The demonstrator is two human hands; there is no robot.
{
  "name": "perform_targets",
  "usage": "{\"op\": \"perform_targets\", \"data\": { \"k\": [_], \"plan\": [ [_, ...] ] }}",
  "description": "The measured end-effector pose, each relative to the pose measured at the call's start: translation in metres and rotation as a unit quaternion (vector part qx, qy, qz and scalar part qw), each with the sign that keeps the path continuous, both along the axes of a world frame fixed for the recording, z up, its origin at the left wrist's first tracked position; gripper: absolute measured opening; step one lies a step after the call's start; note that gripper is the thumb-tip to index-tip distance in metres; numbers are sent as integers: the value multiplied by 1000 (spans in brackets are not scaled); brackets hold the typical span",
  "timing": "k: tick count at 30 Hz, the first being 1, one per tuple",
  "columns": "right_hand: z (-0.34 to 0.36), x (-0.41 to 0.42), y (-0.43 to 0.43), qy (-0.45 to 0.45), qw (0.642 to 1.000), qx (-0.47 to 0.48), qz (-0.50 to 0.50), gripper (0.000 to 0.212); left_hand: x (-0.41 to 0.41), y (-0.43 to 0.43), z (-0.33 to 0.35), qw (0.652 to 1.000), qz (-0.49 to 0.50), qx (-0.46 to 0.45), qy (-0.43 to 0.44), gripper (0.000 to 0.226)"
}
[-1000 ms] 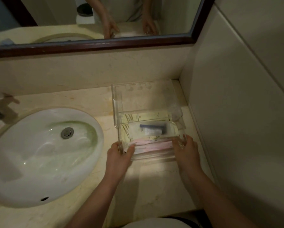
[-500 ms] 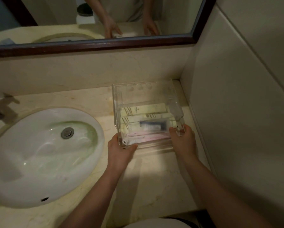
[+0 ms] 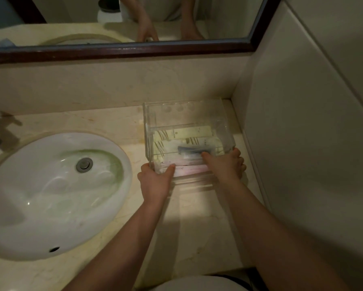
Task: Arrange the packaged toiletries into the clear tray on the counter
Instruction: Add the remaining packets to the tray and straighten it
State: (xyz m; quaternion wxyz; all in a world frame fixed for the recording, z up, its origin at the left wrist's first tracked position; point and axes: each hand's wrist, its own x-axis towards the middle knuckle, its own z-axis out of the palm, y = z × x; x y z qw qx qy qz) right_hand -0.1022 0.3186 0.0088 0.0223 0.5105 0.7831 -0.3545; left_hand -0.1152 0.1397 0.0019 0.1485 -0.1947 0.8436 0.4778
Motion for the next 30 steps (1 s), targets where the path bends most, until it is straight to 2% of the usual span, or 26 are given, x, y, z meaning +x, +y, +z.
{"op": "perform_targets", "data": {
  "k": [2, 10, 15, 19, 23, 25, 28, 30],
  "plan": [
    [1, -6, 3, 3, 999, -31, -11, 109, -3, 3, -1, 1000, -1, -7, -4, 76],
    [-4, -9, 15, -1, 1000, -30, 2, 106, -9, 7, -7, 1000, -7, -7, -2, 74],
    [-9, -3, 21, 49, 998, -50, 3, 97, -13, 8, -7, 1000, -20, 7, -4, 79],
    [-7, -12, 14, 2, 1000, 0, -20, 99, -13, 5, -9, 999, -36, 29, 3, 97],
    [-5, -24, 17, -25, 999, -2, -32, 101, -10, -5, -11, 996, -66, 59, 27, 123],
    [-8, -22, 20, 29, 999, -21, -22, 103, -10, -9, -12, 993, -93, 56, 35, 133],
    [-19, 2, 34, 159, 981, -103, 44, 112, -14, -13, -11, 987, -145, 47, 48, 136],
    [-24, 24, 42, 170, 966, -151, 124, 124, -17, -16, -13, 985, -157, 41, 51, 136]
  ]
}}
